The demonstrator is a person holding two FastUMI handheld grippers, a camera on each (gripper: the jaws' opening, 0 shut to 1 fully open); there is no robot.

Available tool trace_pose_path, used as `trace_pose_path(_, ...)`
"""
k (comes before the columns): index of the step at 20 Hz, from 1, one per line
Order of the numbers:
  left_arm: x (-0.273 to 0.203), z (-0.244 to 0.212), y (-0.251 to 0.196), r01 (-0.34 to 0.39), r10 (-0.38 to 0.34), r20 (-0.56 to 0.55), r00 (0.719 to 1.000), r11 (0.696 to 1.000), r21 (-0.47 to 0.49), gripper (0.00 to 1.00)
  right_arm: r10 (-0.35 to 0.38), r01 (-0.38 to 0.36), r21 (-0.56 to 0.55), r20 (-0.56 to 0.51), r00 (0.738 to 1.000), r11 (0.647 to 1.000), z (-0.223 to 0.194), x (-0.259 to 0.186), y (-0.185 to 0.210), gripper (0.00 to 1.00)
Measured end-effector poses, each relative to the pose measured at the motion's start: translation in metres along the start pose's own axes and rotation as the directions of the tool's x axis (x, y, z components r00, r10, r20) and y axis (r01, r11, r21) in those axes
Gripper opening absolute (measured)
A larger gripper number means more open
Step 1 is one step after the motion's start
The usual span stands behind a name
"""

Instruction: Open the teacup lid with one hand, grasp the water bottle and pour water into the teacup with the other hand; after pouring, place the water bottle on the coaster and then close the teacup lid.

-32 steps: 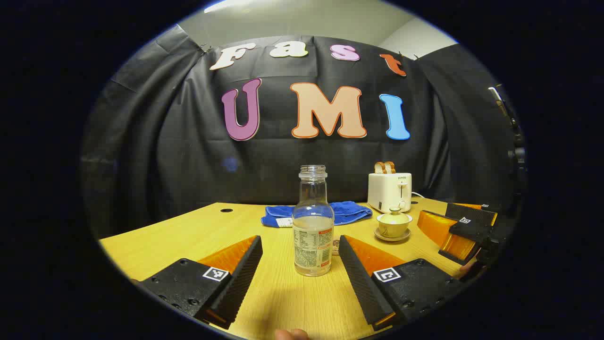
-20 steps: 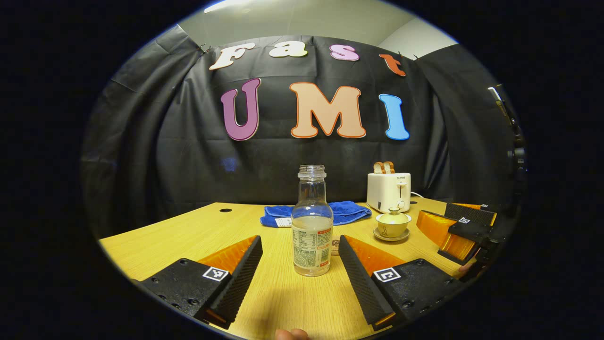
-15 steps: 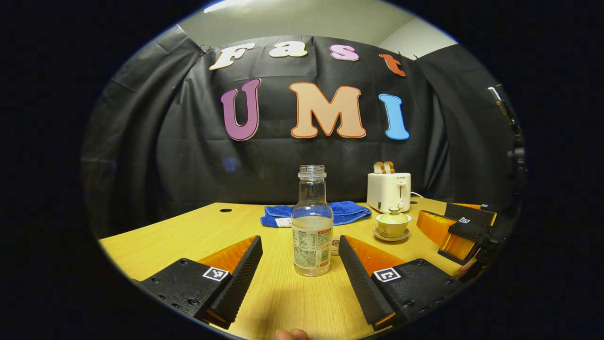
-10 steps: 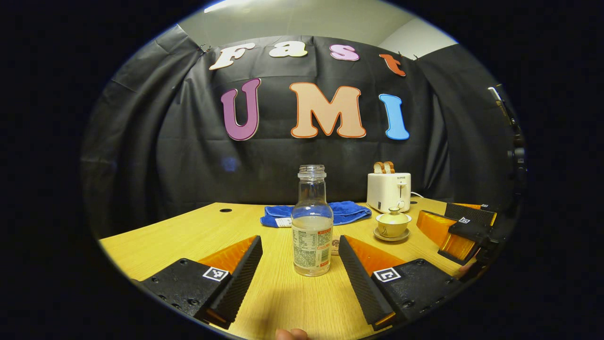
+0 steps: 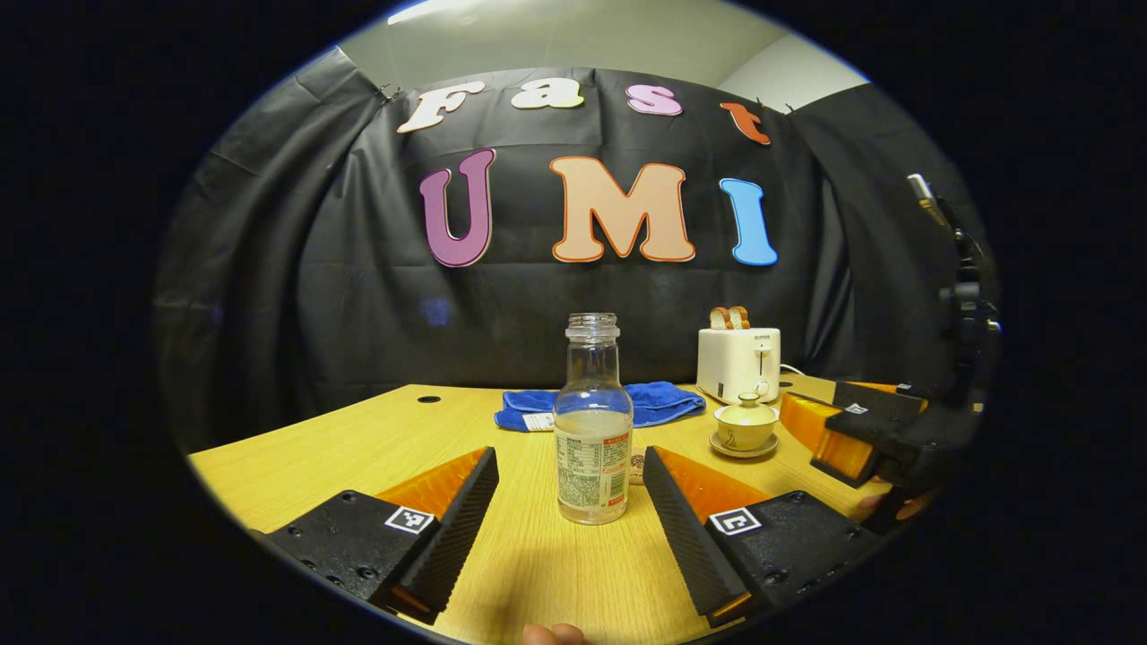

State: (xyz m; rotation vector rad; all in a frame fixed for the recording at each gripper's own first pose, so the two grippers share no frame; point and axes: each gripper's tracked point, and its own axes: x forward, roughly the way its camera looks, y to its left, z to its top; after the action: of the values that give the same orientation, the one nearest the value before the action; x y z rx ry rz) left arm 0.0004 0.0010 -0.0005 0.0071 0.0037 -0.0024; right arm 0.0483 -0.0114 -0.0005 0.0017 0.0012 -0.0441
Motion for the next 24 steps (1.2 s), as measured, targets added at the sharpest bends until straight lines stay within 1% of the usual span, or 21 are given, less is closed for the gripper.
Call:
trace_pose_path(2, 0.002, 0.0, 0.0, 0.0, 0.0, 0.0, 1.0, 1.0, 0.001, 0.95, 0.001, -0.001, 0.0, -0.004, 1.0, 1.0, -0.003, 0.026, 0.0, 0.93)
trace_pose_path(3, 0.001, 0.001, 0.0, 0.0, 0.0, 0.001, 1.0, 1.0, 0.001, 0.95, -0.004, 0.004, -0.001, -0.001, 1.0, 1.0, -0.002, 0.039, -0.002, 0.95)
trace_pose_path(4, 0.0, 0.0, 0.0, 0.001, -0.001, 0.0, 1.0, 1.0, 0.001, 0.95, -0.001, 0.001, 0.0, -0.002, 1.0, 1.0, -0.003, 0.053, -0.002, 0.96)
trace_pose_path(7, 0.0, 0.001, -0.001, 0.002, -0.002, 0.0, 1.0, 1.0, 0.002, 0.95, 0.034, -0.034, -0.003, -0.023, 0.999, 0.999, -0.007, 0.089, 0.004, 0.96)
trace_pose_path(10, 0.002, 0.0, -0.001, 0.002, -0.002, 0.0, 1.0, 1.0, 0.002, 0.95, 0.045, -0.047, -0.011, -0.087, 0.995, 0.999, -0.017, 0.109, 0.009, 0.96)
trace_pose_path(11, 0.001, 0.001, -0.001, 0.002, -0.002, 0.001, 1.0, 1.0, 0.002, 0.95, 0.053, -0.054, -0.014, -0.095, 0.994, 0.998, -0.018, 0.113, 0.01, 0.93)
trace_pose_path(15, 0.0, 0.001, 0.0, 0.003, -0.003, 0.001, 1.0, 1.0, 0.002, 0.95, 0.072, -0.075, -0.032, -0.087, 0.994, 0.997, -0.017, 0.126, 0.015, 0.92)
trace_pose_path(16, 0.0, 0.0, -0.001, 0.003, -0.003, 0.001, 1.0, 1.0, 0.002, 0.95, 0.08, -0.083, -0.022, -0.091, 0.993, 0.996, -0.016, 0.124, 0.017, 0.86)
trace_pose_path(18, -0.001, 0.0, 0.0, 0.003, -0.003, 0.001, 1.0, 1.0, 0.002, 0.95, 0.071, -0.072, -0.008, -0.101, 0.992, 0.997, -0.018, 0.128, 0.013, 0.74)
trace_pose_path(20, 0.0, 0.0, 0.0, 0.004, -0.004, 0.001, 1.0, 1.0, 0.002, 0.95, 0.061, -0.063, -0.013, -0.114, 0.992, 0.998, -0.02, 0.129, 0.013, 0.73)
trace_pose_path(21, 0.0, 0.0, 0.0, 0.004, -0.004, 0.001, 1.0, 1.0, 0.002, 0.95, 0.062, -0.065, -0.022, -0.122, 0.991, 0.998, -0.022, 0.129, 0.015, 0.71)
trace_pose_path(22, 0.001, 0.001, 0.0, 0.004, -0.004, 0.0, 1.0, 1.0, 0.003, 0.95, 0.074, -0.079, -0.03, -0.134, 0.988, 0.996, -0.026, 0.134, 0.018, 0.73)
trace_pose_path(23, 0.0, -0.001, 0.0, 0.003, -0.003, 0.0, 1.0, 1.0, 0.002, 0.95, 0.086, -0.092, -0.038, -0.133, 0.987, 0.995, -0.024, 0.127, 0.02, 0.7)
trace_pose_path(24, 0.001, 0.0, 0.0, 0.004, -0.004, 0.0, 1.0, 1.0, 0.002, 0.95, 0.077, -0.084, -0.047, -0.134, 0.988, 0.995, -0.02, 0.127, 0.02, 0.58)
